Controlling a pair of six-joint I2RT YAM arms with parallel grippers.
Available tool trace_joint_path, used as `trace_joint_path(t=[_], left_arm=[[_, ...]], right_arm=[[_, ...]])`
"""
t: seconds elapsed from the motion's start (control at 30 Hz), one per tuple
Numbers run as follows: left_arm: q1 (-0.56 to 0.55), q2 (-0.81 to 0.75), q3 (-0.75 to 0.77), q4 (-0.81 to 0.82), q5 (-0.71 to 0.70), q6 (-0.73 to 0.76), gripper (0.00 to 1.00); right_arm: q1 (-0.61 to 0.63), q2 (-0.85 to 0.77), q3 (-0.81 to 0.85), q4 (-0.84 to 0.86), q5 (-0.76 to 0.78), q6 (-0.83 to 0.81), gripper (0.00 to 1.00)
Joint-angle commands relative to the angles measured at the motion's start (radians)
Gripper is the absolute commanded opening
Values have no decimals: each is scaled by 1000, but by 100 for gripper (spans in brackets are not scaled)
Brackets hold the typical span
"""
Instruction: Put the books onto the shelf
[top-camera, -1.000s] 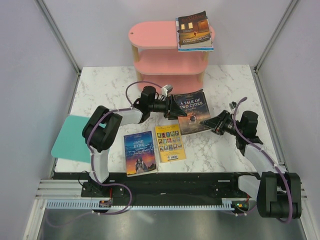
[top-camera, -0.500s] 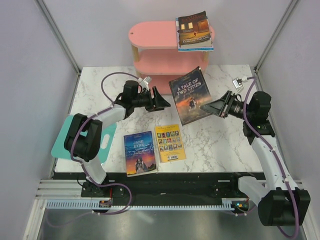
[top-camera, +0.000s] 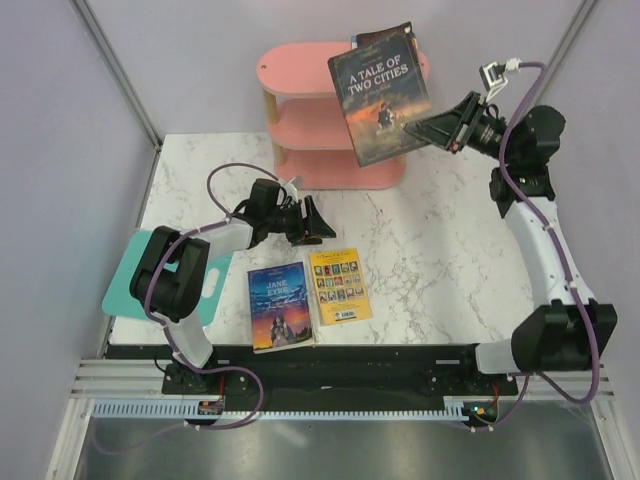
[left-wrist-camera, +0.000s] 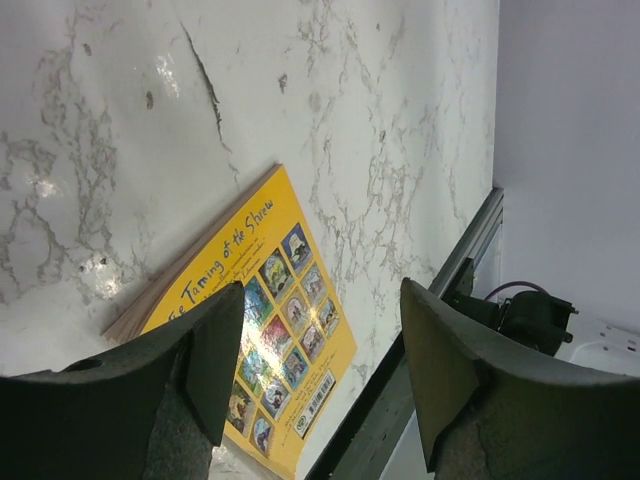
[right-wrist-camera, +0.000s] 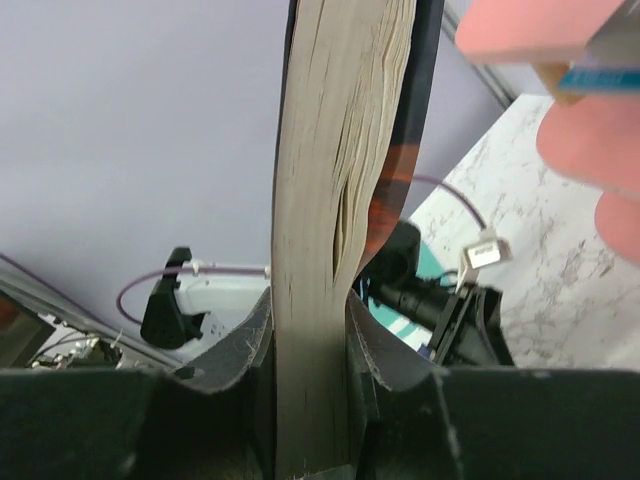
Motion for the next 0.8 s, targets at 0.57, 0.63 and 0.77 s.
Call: trace_joint_path(t=[0.57, 0.63, 0.77], left_arm=[[-8, -31, -95, 18, -41, 64, 67], [-8, -34, -98, 16, -43, 66, 67], [-8, -34, -102, 16, -40, 69, 67]], right_arm=[[-1, 628, 862, 2, 202, 136, 8], [-1, 656, 882, -10, 212, 144, 9], [-3, 675, 876, -38, 228, 142, 10]])
